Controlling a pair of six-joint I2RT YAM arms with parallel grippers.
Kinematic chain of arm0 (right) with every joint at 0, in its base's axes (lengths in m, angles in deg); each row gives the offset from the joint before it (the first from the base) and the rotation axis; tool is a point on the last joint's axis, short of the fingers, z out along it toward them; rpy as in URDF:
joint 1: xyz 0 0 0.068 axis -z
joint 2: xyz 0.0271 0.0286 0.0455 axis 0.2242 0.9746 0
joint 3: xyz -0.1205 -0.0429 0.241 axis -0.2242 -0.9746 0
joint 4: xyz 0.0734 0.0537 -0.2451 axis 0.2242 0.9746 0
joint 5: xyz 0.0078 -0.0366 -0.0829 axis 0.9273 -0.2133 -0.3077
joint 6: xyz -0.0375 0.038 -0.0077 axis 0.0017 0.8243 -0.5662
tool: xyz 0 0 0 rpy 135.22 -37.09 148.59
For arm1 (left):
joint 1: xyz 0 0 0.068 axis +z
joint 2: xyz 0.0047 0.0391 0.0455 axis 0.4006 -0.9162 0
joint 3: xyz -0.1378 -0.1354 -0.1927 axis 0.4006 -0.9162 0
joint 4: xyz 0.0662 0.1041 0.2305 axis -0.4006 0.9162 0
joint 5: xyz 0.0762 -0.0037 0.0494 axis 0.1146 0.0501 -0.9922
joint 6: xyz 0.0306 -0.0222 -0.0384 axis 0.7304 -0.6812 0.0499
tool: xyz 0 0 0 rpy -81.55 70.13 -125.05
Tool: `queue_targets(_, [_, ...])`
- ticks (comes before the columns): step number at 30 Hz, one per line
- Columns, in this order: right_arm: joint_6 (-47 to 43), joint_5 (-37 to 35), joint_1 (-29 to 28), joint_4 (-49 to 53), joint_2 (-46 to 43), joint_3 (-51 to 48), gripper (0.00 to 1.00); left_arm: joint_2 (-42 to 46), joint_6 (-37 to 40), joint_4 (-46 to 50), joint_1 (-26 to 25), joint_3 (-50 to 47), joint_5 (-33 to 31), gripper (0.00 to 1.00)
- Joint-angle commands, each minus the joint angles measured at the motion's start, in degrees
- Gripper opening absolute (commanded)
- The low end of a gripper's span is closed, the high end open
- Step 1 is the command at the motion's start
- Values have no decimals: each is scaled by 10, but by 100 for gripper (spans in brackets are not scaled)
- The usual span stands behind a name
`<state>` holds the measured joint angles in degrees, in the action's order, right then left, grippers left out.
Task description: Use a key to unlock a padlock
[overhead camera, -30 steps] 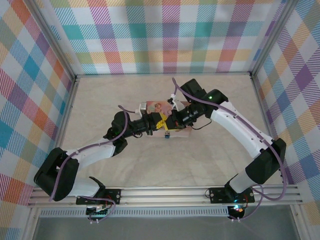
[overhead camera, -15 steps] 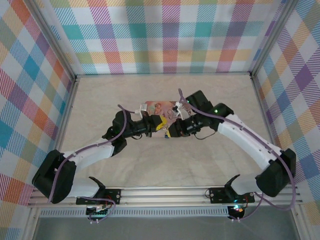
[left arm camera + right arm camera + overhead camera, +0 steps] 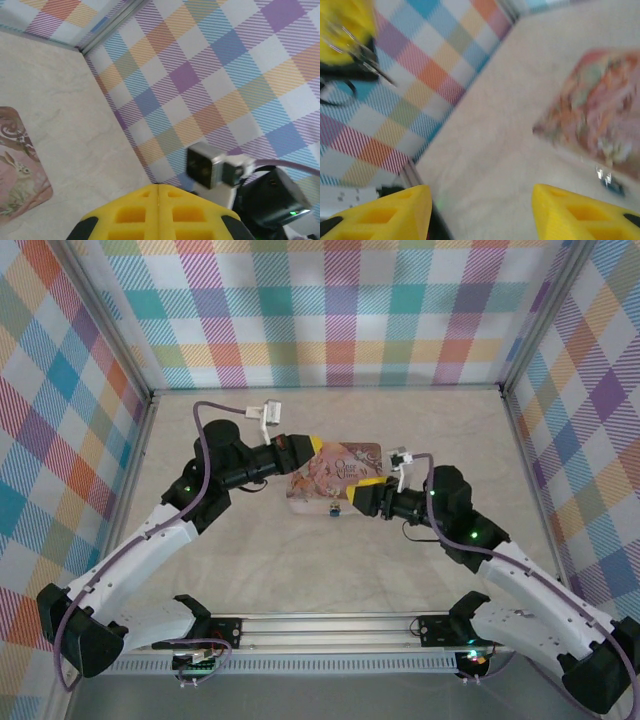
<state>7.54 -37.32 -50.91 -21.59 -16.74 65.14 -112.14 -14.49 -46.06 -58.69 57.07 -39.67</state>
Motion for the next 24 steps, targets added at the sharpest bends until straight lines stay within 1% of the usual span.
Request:
queue_targets(1, [17, -20, -3, -163, -10, -11, 54, 2, 57, 18, -15, 24, -15, 0])
queue_targets(3, [29, -10, -3, -226, -5, -22, 51, 0, 61, 8, -26, 30, -24, 0])
queue_targets(7, [62, -4, -3, -343, 18, -38, 49, -6, 57, -16, -42, 39, -34, 0])
queue_targets(12, [106, 29, -3, -442, 68, -34, 43, -13, 46, -36, -58, 49, -38, 0])
queue_targets(18, [138, 70, -3, -501, 121, -21, 39, -19, 40, -51, -76, 53, -41, 0])
queue_targets(24, [158, 100, -3, -525, 142, -13, 38, -23, 40, -52, -82, 54, -48, 0])
